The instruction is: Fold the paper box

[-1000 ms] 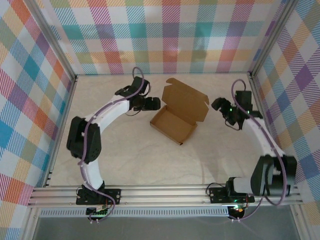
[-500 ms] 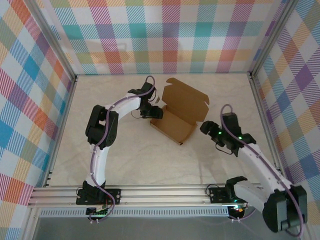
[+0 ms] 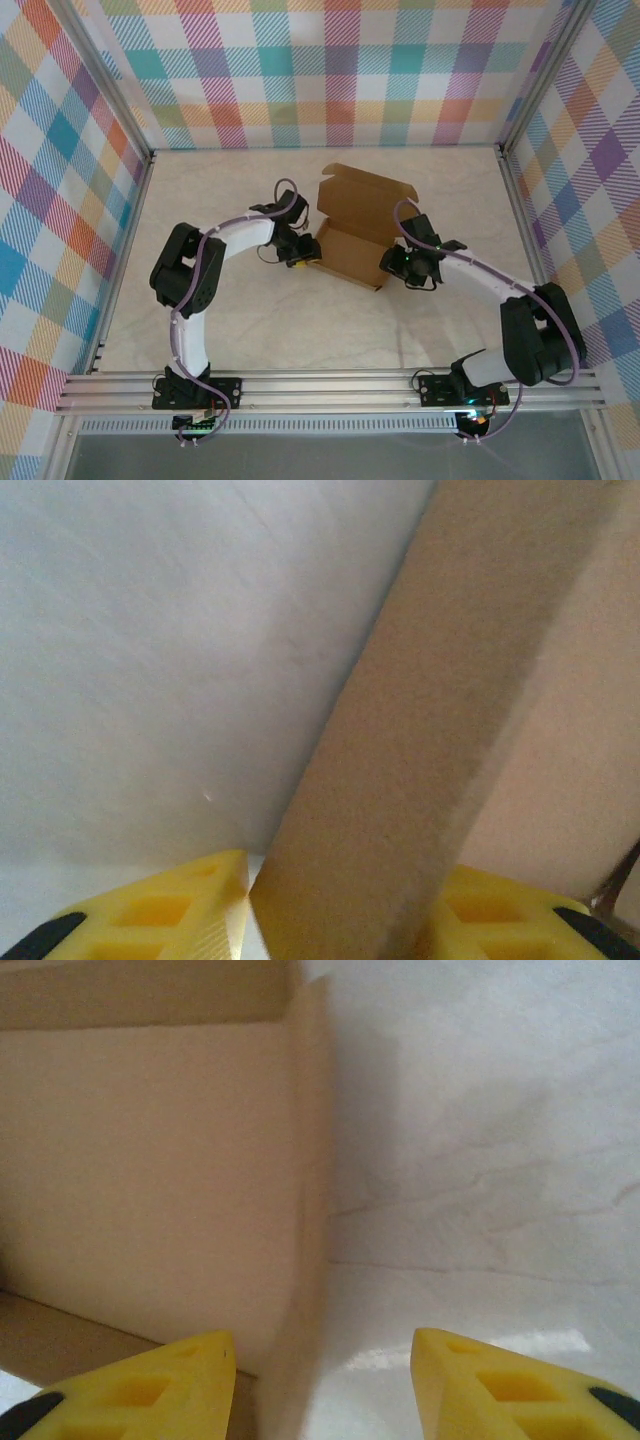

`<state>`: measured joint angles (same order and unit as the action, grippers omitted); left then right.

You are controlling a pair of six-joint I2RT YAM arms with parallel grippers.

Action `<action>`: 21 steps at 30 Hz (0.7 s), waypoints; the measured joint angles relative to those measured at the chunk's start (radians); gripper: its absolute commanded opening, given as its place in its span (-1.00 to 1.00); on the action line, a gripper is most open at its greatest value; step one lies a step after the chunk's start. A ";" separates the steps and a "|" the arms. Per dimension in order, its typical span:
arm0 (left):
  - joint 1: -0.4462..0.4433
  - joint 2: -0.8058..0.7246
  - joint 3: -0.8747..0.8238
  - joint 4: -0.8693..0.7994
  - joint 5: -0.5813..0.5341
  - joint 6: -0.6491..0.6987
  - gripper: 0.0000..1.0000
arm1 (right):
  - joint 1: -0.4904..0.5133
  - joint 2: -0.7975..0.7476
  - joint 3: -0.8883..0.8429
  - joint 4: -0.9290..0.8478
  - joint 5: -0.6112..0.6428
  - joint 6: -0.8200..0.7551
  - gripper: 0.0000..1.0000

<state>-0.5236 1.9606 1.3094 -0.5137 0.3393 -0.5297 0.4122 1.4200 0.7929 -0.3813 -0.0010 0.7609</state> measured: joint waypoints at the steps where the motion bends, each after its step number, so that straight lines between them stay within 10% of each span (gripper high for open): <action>1: -0.014 -0.004 -0.004 0.004 0.005 -0.013 -0.19 | 0.000 0.011 0.007 0.000 -0.003 -0.007 -0.08; 21: -0.068 -0.058 0.021 -0.005 -0.080 -0.026 0.18 | -0.036 0.211 0.190 -0.092 0.047 -0.218 -0.28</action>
<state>-0.5911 1.9030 1.3308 -0.5190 0.2596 -0.5560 0.3759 1.6310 0.9825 -0.4732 0.0460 0.5430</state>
